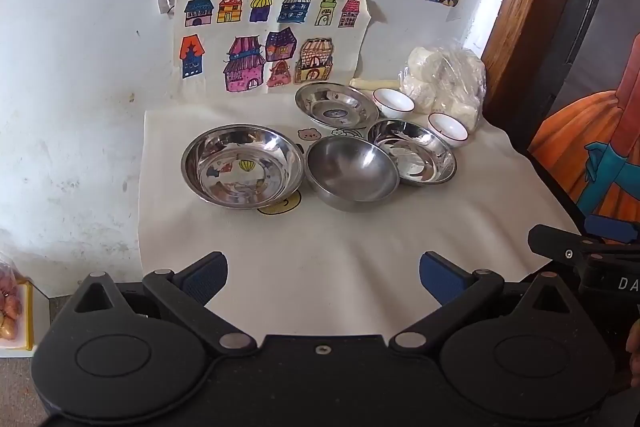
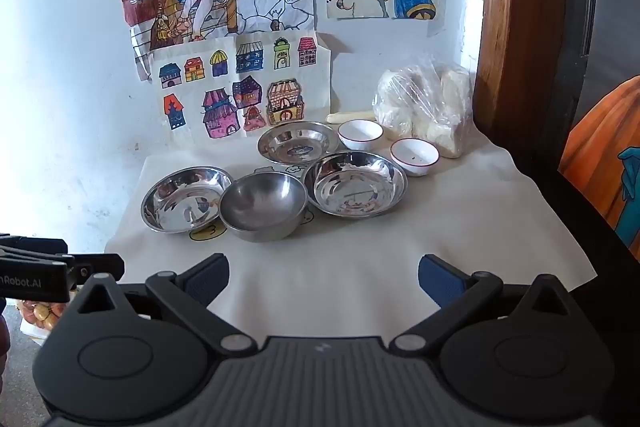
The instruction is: Organize plates and bowls
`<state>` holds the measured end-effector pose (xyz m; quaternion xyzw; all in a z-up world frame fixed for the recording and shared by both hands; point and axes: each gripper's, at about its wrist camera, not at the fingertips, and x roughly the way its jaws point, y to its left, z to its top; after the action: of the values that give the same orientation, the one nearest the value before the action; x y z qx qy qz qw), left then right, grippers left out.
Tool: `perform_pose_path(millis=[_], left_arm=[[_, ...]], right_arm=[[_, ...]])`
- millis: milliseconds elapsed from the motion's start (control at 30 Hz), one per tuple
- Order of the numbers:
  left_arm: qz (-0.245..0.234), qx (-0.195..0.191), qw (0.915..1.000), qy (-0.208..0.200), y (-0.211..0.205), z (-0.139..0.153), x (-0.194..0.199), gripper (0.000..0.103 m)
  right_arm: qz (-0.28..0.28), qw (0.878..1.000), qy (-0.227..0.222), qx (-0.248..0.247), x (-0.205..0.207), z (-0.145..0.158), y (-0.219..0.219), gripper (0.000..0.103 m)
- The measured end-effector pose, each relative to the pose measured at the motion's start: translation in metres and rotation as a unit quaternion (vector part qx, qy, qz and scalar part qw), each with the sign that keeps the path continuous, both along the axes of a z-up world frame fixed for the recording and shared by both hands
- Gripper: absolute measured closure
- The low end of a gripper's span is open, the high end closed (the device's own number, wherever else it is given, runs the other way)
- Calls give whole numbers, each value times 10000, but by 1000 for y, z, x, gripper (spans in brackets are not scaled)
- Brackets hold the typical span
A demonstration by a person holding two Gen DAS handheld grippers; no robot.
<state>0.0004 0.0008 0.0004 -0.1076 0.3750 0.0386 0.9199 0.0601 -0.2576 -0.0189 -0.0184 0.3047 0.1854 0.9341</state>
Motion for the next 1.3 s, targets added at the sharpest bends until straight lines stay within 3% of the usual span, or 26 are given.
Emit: perform_pose_path(millis=[333, 1300], left_arm=[[-19, -23, 10000, 88, 4, -15, 4, 1], [7, -36, 9998, 185, 6, -10, 11, 1]], right_arm=[[-2, 10000, -2, -18, 4, -1, 2, 0], [-22, 10000, 42, -53, 12, -5, 6, 0]])
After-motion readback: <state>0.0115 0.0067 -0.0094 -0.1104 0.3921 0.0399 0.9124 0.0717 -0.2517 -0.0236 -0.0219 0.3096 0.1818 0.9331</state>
